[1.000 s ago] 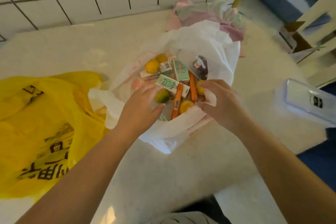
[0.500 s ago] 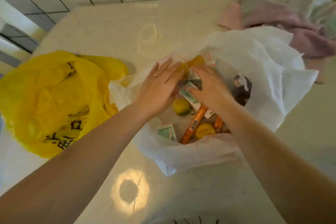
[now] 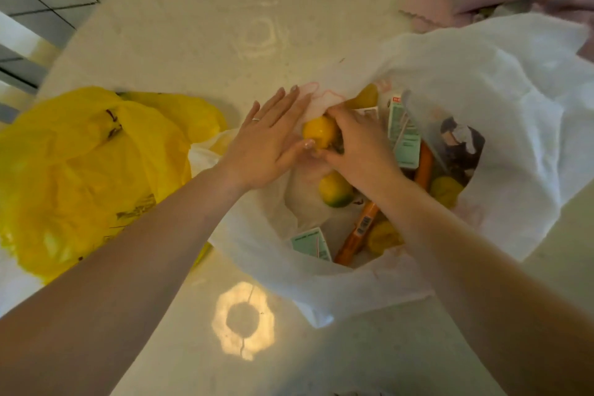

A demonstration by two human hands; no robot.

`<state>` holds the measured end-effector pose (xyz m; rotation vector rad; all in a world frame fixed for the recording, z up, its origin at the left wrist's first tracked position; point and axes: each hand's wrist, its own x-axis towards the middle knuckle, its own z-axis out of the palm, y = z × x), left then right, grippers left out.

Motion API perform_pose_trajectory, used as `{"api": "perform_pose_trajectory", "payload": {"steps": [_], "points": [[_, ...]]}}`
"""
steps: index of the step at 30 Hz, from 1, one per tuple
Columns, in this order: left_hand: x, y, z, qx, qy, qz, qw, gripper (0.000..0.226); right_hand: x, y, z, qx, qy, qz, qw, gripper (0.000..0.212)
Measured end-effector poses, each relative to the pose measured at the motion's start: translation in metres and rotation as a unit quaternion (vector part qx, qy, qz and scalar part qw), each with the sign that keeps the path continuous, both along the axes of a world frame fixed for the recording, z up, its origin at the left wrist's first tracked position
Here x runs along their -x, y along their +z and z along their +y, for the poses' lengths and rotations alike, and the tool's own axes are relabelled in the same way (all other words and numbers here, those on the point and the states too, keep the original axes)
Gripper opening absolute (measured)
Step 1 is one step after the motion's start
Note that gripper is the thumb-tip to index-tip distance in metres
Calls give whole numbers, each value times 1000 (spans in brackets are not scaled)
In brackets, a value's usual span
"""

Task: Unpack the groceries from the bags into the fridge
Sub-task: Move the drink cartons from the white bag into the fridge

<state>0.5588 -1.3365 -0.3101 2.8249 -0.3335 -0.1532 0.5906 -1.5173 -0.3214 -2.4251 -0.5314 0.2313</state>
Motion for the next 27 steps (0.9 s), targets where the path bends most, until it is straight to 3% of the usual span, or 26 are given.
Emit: {"api": "perform_pose_trajectory", "payload": {"steps": [6, 13, 16, 21, 27], "points": [[11, -13, 11, 23, -9, 0, 1000, 69, 27, -14, 3, 157, 129, -68, 977, 64], [38, -17, -2, 26, -117, -115, 986, 51, 30, -16, 6, 170, 133, -69, 974, 63], [38, -18, -6, 7, -137, -115, 984, 55, 24, -11, 1, 146, 128, -60, 979, 64], [20, -23, 1, -35, -108, -83, 990, 73, -3, -7, -4, 103, 116, -96, 983, 45], [-2, -29, 11, -66, -38, -19, 997, 87, -28, -12, 17, 175, 120, -93, 973, 54]]}}
